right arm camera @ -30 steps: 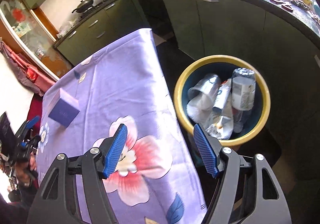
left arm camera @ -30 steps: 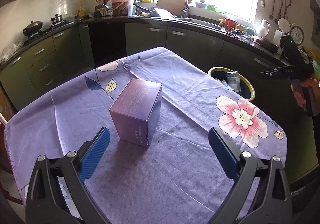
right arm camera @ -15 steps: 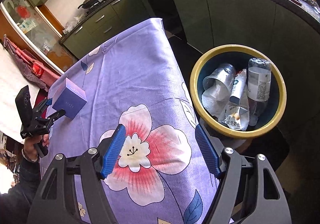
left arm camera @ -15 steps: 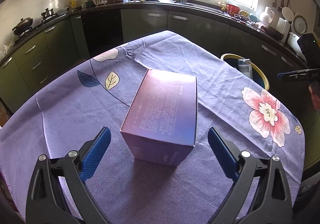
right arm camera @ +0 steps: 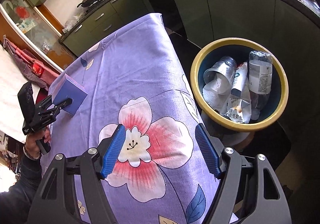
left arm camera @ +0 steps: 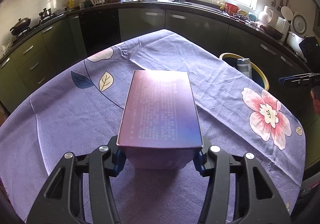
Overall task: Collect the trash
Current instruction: 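Carry the purple box over the bin and open the left gripper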
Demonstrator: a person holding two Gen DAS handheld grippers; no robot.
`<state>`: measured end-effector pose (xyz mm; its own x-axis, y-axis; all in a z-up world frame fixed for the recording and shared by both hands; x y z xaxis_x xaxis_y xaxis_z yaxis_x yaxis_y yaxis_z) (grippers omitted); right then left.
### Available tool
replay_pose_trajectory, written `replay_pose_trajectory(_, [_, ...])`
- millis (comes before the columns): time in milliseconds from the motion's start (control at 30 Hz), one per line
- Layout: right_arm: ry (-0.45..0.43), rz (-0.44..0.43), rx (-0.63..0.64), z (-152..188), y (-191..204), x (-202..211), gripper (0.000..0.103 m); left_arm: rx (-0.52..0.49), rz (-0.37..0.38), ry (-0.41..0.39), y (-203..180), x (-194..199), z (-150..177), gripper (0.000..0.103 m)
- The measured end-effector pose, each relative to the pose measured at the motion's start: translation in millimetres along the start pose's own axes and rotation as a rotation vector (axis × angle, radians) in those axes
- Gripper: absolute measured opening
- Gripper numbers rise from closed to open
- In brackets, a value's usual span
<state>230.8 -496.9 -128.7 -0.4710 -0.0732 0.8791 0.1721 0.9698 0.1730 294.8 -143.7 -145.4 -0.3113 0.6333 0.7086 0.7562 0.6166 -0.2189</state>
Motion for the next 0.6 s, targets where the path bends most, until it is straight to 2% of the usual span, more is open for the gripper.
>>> replay_pose_trajectory(167, [-0.025, -0.012, -0.018, 3, -13, 8, 0.071, -0.049, 0.007, -0.014, -34, 7, -17, 0.051])
replay_pose_trajectory(300, [-0.065, 0.014, -0.057, 10, -41, 21, 0.071, -0.106, 0.072, -0.002, -79, -3, -47, 0.051])
replay_pose_trajectory(433, [-0.095, 0.071, -0.129, 21, -87, 34, 0.071, -0.188, 0.174, 0.023, -137, -40, -82, 0.051])
replay_pose_trajectory(600, [-0.097, 0.111, -0.231, 42, -142, 44, 0.071, -0.247, 0.284, 0.088, -197, -114, -123, 0.051])
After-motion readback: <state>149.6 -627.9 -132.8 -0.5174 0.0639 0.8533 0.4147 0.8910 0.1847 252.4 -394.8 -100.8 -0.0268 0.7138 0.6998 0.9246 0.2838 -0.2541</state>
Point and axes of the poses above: each gripper's, at about its wrist camera, not at the fingertips, and x roughly against the way its jaws point, y to its left, z to its underside, the point moved 5 cm from there along -x, roughly the way its jaws point, and after that the axes turned 15 degrees about z, right-handed, at the moved point
